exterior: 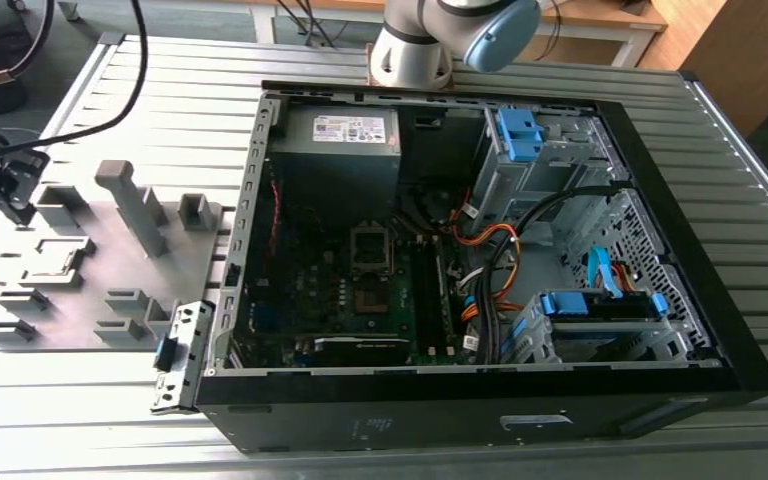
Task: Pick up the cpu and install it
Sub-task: 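Pick up the cpu and move it towards the insertion slot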
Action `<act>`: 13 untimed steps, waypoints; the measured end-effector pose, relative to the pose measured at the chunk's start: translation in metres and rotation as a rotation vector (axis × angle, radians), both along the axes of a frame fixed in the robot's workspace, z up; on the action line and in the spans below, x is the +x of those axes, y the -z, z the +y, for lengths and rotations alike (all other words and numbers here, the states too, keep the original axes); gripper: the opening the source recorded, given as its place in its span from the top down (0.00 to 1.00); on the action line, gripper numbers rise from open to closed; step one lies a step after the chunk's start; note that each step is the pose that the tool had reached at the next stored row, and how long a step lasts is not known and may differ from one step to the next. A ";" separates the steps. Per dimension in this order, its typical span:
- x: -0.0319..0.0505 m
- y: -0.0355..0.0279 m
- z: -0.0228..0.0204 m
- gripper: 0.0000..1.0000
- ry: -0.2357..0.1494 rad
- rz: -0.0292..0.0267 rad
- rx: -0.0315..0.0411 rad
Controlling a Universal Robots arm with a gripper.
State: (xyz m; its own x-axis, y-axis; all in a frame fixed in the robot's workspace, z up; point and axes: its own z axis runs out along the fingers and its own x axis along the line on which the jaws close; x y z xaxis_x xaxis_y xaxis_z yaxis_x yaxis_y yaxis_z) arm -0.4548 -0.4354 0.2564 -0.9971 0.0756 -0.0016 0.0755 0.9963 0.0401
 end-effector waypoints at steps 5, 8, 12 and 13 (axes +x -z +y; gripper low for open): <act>0.0002 0.0064 -0.0021 0.89 0.000 0.0051 0.0000; 0.0010 0.0088 -0.0027 0.89 0.000 0.0089 0.0000; 0.0032 0.0111 -0.0029 0.89 0.000 0.0119 0.0000; 0.0032 0.0114 -0.0028 0.89 -0.001 0.0120 0.0000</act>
